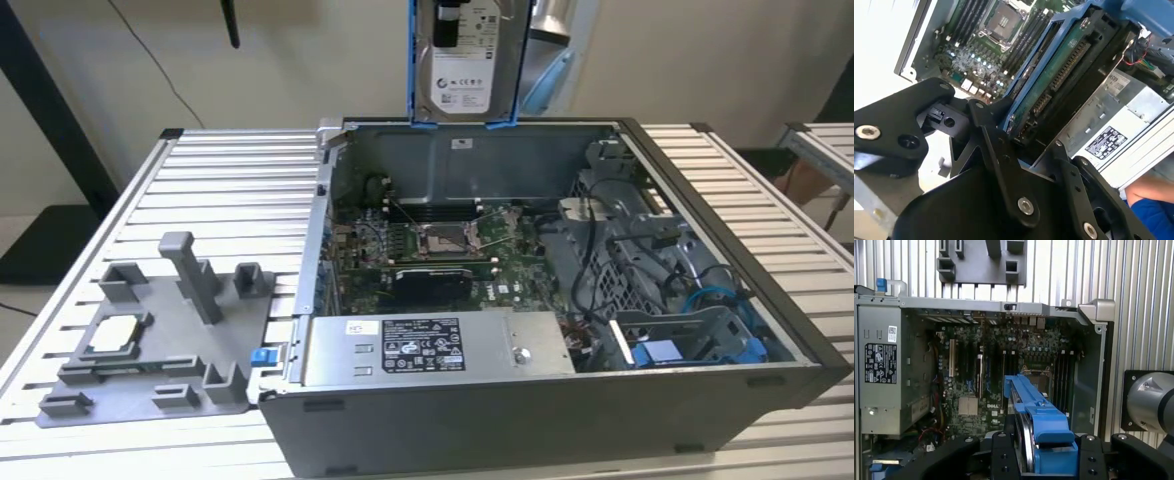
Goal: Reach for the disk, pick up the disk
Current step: 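Pick up the disk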
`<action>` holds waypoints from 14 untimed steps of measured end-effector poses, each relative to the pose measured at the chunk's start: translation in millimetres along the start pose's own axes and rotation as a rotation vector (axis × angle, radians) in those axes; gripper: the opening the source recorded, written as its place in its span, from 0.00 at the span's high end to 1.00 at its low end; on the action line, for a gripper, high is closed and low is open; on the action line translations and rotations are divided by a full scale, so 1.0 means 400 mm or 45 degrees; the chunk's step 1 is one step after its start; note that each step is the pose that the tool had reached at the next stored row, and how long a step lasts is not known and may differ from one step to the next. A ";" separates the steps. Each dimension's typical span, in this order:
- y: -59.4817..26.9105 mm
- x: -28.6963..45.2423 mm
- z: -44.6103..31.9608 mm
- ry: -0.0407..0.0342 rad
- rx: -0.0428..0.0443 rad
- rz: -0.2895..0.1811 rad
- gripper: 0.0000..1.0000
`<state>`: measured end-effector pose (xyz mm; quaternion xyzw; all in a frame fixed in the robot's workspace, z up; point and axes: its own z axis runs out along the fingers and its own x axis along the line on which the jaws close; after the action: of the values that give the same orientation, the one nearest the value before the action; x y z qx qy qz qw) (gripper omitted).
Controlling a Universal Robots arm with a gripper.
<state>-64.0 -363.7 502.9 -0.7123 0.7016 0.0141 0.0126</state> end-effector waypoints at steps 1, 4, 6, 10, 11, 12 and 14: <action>-0.005 0.000 0.000 -0.0001 0.000 0.000 1.00; -0.021 0.000 0.000 0.0000 0.000 0.000 1.00; -0.033 0.001 0.000 0.0000 0.000 0.000 1.00; -0.055 0.001 0.000 0.0000 0.000 0.000 1.00; -0.060 0.001 0.000 -0.0001 0.000 0.000 1.00; -0.066 0.001 0.000 -0.0001 0.000 0.000 1.00; -0.077 0.001 0.000 0.0000 0.000 0.000 1.00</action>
<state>-33.3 -363.7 502.9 -0.7123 0.7016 0.0141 0.0126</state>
